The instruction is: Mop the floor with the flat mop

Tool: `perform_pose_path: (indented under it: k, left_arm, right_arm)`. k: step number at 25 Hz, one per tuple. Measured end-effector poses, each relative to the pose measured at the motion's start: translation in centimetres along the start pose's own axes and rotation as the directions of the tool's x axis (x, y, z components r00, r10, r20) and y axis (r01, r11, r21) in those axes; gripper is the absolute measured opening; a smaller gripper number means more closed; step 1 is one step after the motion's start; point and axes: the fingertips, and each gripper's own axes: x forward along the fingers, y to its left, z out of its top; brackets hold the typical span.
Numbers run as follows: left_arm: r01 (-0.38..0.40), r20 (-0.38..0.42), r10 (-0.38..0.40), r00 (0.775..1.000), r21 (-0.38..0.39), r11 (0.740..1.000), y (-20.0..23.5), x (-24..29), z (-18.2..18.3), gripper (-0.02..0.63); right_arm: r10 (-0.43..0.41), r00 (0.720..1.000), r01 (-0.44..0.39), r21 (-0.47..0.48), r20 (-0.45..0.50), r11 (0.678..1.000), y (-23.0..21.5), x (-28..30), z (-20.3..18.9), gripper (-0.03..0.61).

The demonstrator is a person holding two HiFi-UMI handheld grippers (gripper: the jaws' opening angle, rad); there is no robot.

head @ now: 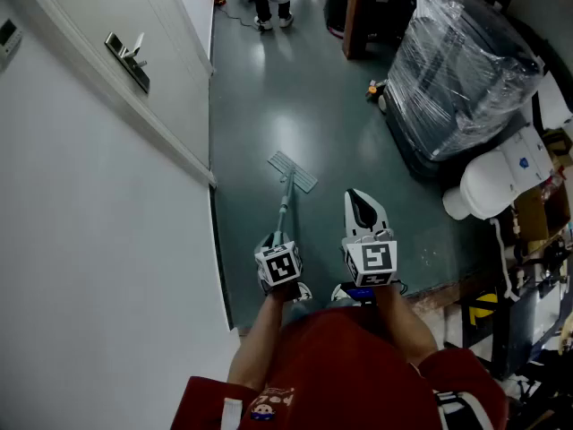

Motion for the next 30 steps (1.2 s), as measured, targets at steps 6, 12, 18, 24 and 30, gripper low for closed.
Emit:
perform_pose_path:
  k: [6, 12, 18, 24, 30]
  left_arm:
    - [0.008, -0.008, -0.008, 1.000, -0.003, 1.000, 0.7, 0.1, -0.2, 0.120]
    - [0.013, -0.007, -0.013, 1.000, 0.011, 1.000, 1.5, 0.5, 0.8, 0.120]
    - [0.025, -0.013, -0.024, 1.000, 0.012, 1.000, 2.6, 1.0, 1.7, 0.120]
    - [0.034, -0.010, -0.034, 0.999, 0.026, 0.999, 3.3, 2.0, 3.0, 0.120]
    - [0.039, -0.006, -0.039, 0.999, 0.037, 0.999, 2.5, 4.5, 5.5, 0.120]
  right_arm:
    - [0.006, 1.000, -0.006, -0.015, -0.015, 1.000, 1.3, 0.5, -0.2, 0.018]
    - [0.004, 1.000, -0.004, -0.013, -0.013, 1.000, 2.2, 1.6, 0.0, 0.018]
    - [-0.029, 0.999, 0.029, 0.013, -0.013, 0.999, 2.5, 2.5, 0.0, 0.018]
    - [-0.064, 0.998, 0.064, 0.023, -0.002, 0.998, 1.9, 3.2, 0.3, 0.018]
    - [-0.101, 0.995, 0.102, 0.046, -0.011, 0.994, -1.4, 6.0, -0.1, 0.018]
